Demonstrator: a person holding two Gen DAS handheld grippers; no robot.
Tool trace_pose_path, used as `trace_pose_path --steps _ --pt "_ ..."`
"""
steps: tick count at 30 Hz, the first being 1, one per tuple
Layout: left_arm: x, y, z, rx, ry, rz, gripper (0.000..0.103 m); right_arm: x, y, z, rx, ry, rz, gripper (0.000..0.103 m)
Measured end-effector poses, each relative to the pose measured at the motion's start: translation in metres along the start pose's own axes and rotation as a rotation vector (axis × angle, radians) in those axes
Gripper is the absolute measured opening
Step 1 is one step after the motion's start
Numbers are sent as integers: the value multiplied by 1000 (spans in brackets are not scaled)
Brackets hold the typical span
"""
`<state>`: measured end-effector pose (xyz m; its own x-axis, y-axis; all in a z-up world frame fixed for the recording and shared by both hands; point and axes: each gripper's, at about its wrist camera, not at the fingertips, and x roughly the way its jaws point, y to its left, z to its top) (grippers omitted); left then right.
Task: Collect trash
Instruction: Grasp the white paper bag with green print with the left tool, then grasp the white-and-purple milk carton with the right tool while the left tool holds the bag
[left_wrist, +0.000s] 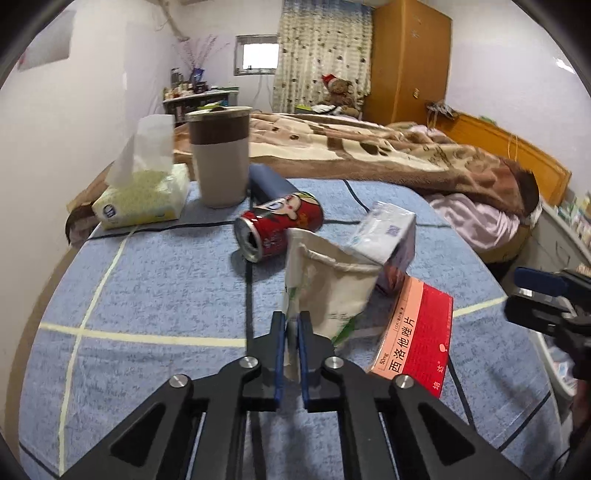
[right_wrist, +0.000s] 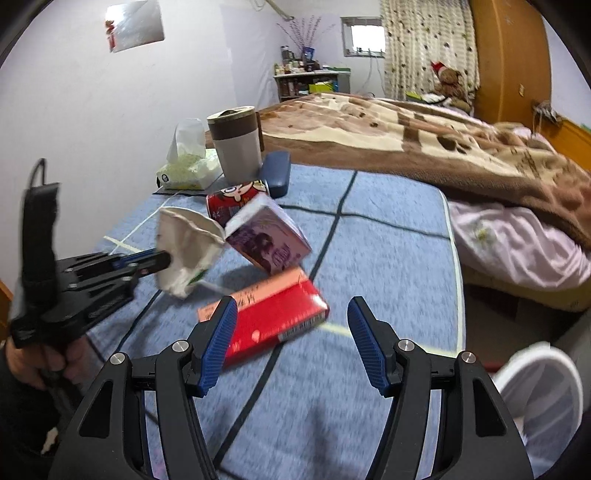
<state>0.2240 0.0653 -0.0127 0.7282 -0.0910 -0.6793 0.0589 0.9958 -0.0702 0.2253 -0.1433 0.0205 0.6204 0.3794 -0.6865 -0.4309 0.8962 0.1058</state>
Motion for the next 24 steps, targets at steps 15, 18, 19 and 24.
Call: trace_pose_path --steps 15,18,19,24 --pt "-16 34 -7 -100 -10 -3 6 33 -5 28 -52 -25 -8 66" --pt "-13 35 -8 -105 -5 -7 6 42 -2 32 -70 -22 -8 66" --pt "-12 35 -8 -106 -4 -8 6 45 -1 34 -75 -19 -8 66" --pt "-8 38 -9 -112 5 -12 6 60 0 37 -93 2 -5 67"
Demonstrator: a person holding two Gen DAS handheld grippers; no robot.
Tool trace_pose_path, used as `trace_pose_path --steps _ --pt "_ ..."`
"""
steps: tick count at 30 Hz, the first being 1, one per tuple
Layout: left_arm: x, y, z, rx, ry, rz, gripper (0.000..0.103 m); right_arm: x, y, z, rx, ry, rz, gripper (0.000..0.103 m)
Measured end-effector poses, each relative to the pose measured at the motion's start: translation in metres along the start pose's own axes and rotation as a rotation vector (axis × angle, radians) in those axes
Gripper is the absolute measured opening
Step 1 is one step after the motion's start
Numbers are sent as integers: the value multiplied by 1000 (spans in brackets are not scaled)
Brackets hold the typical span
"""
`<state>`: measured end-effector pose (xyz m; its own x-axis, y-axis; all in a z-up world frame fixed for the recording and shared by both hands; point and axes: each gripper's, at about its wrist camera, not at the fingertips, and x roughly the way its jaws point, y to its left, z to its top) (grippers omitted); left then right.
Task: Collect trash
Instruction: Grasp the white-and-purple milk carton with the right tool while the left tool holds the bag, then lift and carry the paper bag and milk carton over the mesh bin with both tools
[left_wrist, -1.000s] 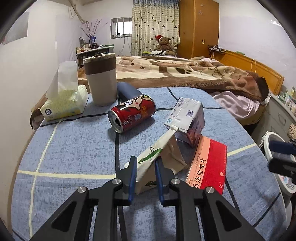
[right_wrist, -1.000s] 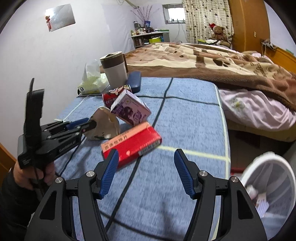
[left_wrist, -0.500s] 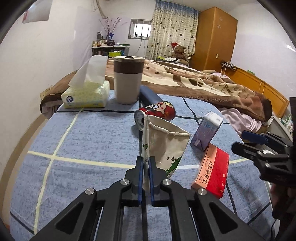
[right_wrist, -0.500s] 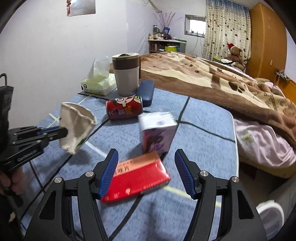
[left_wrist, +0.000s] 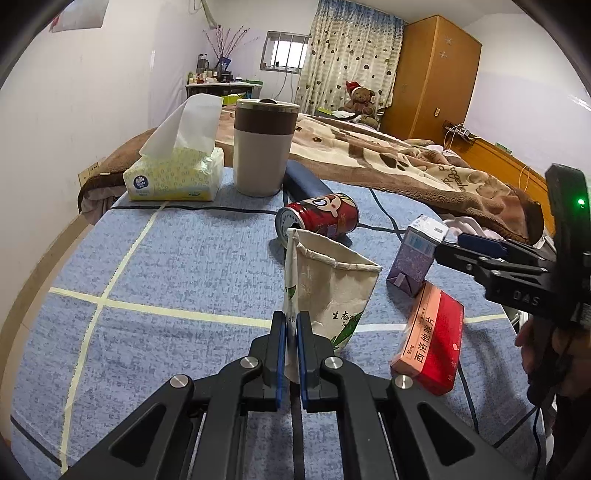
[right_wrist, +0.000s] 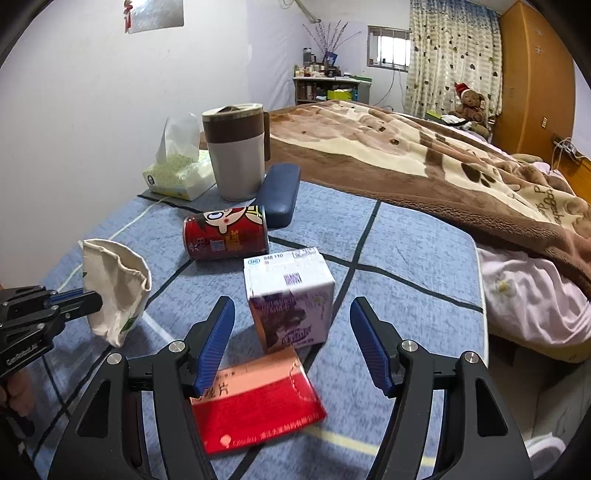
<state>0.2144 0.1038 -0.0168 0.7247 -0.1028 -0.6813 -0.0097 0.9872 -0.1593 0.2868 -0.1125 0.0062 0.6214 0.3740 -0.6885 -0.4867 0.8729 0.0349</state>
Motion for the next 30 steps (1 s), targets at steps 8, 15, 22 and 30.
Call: trace_pose_path --steps 8,15,22,30 --pt "5 2 0 -5 5 -1 6 13 -8 6 58 49 21 66" --pt "5 2 1 -7 6 3 6 2 -4 7 61 27 24 56" --pt "-10 -5 2 -3 -13 6 6 -31 -2 5 78 -18 38 57" --pt "-42 -27 -4 15 -39 -8 6 -73 1 -13 113 -59 52 57"
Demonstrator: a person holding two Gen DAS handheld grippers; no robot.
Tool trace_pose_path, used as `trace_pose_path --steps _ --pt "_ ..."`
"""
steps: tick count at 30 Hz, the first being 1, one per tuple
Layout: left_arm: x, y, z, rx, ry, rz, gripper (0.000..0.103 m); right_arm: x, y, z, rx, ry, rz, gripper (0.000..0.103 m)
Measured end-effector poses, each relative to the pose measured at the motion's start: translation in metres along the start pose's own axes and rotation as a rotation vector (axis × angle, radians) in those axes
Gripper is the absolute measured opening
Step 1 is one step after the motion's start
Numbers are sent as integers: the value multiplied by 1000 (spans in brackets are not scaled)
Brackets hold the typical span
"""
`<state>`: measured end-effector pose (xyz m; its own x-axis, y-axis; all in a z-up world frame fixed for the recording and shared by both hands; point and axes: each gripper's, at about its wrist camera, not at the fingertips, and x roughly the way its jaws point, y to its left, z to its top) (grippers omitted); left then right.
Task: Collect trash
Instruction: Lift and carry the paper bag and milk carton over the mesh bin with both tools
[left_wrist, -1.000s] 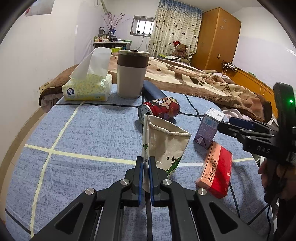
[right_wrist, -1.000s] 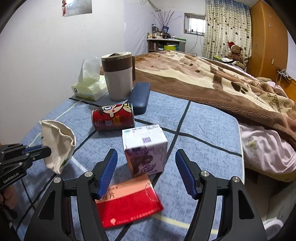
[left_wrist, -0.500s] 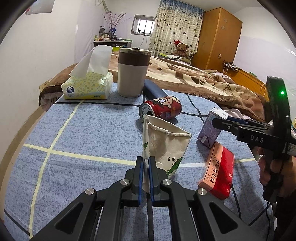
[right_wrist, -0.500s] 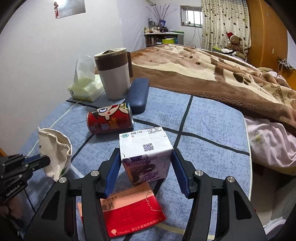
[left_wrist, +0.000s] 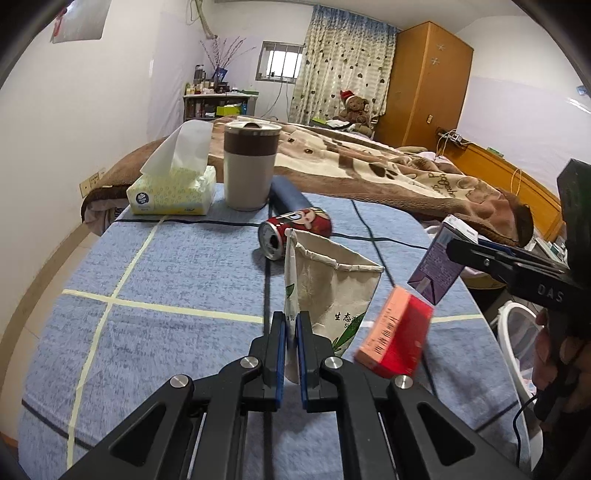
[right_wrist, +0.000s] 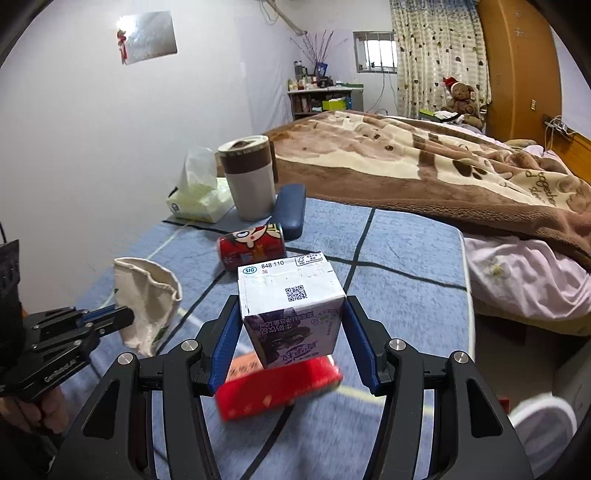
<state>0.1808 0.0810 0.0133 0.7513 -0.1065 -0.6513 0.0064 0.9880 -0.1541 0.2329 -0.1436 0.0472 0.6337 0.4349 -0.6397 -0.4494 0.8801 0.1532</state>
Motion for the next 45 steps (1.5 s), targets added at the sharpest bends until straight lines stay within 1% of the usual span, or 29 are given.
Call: trace_pose_path --steps 9,22,34,45 --pt "-29 -35 -16 29 5 -36 6 -40 -3 -28 49 -20 -8 57" --pt "-51 -83 -40 70 22 -87 6 -74 -18 -57 95 -45 -52 57" --pt "-46 -126 -43 124 46 -144 6 -93 -40 -73 140 -65 -110 57" --pt "-33 -173 -43 194 74 -202 6 -108 -72 -89 200 -80 -167 57"
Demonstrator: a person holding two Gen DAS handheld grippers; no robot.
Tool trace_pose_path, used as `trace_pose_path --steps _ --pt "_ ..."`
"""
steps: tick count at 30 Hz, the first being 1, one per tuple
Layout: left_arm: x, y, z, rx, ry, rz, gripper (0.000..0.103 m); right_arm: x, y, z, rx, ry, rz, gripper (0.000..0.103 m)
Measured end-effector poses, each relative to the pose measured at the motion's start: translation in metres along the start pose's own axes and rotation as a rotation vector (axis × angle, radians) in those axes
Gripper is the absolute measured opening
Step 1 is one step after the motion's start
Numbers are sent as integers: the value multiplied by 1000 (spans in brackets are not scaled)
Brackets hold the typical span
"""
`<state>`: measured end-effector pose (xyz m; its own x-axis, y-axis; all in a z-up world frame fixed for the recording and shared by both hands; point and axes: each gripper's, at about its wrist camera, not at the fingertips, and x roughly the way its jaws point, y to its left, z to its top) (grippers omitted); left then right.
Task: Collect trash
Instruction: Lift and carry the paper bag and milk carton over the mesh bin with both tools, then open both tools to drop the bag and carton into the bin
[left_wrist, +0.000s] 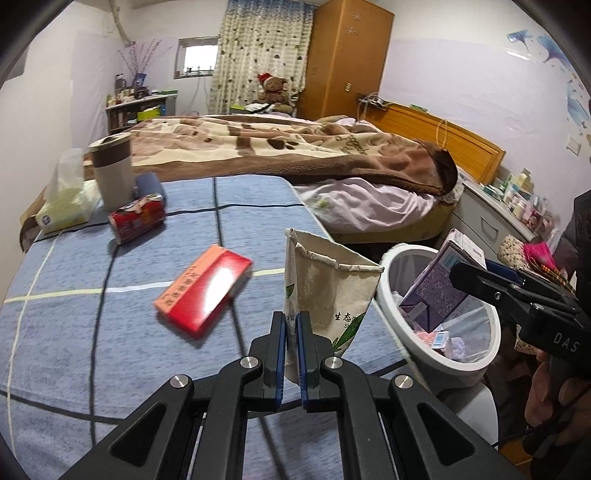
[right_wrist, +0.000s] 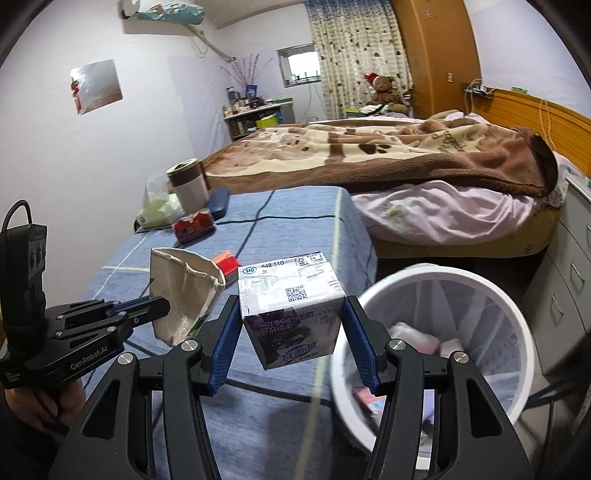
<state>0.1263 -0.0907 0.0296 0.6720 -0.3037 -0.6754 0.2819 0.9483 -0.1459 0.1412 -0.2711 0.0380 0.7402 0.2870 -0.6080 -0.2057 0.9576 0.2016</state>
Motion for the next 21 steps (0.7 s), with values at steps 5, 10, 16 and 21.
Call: trace_pose_path --steps 5,10,16,21 --pt "15 -24 5 34 20 -38 6 -6 -21 -6 41 -2 -38 57" --pt "30 -49 7 71 39 -84 6 -14 -42 -13 82 -5 -77 57" --pt "50 -79 9 112 66 -131 6 -20 -64 -20 133 -2 -124 57" --pt "63 -100 10 142 84 -167 6 -22 -77 -26 165 10 -152 57"
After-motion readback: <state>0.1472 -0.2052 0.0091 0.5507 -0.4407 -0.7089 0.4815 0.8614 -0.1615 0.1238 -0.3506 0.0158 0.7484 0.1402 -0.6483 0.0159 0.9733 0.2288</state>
